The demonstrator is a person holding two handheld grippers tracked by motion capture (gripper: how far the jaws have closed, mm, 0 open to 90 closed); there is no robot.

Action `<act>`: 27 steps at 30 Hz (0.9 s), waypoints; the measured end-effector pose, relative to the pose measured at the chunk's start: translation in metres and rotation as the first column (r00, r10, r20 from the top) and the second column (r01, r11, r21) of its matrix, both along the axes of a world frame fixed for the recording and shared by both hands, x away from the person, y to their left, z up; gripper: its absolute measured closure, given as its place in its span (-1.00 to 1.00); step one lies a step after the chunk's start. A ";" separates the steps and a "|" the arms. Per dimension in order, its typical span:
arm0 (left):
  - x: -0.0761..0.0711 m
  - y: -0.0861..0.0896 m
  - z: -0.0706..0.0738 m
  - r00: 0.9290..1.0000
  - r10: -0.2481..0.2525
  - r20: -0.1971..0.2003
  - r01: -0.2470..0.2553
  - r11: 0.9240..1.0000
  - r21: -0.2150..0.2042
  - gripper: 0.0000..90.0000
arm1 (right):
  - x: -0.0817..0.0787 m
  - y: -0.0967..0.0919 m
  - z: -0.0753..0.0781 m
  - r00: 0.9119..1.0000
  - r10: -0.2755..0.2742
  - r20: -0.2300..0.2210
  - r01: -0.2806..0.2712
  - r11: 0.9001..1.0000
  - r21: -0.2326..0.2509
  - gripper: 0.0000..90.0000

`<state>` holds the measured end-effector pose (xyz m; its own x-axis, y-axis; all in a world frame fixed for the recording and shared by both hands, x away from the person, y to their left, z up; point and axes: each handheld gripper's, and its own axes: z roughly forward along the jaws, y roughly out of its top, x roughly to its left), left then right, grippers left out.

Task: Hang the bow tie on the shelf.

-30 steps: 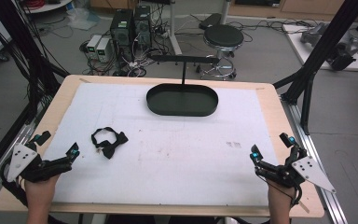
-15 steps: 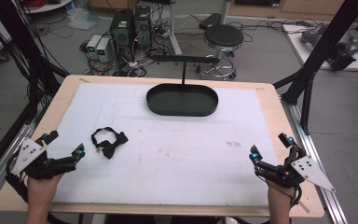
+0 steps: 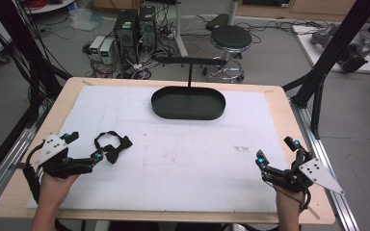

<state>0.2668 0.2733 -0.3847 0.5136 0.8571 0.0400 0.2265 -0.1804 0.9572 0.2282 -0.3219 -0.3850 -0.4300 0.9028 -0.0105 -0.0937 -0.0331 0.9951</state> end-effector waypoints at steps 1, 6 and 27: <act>0.002 -0.002 0.000 1.000 -0.004 -0.007 0.004 1.000 0.006 -0.96 | 0.000 0.000 0.000 1.000 -0.001 -0.001 0.001 1.000 0.002 -0.98; 0.016 -0.013 -0.001 0.996 -0.029 -0.078 0.034 0.998 0.054 -0.96 | 0.001 0.000 -0.001 1.000 0.001 -0.004 -0.001 1.000 0.001 -0.98; 0.059 -0.056 -0.027 0.941 -0.022 -0.338 0.129 0.946 0.297 -0.39 | 0.001 -0.003 -0.002 1.000 0.000 -0.012 0.000 1.000 0.020 -0.98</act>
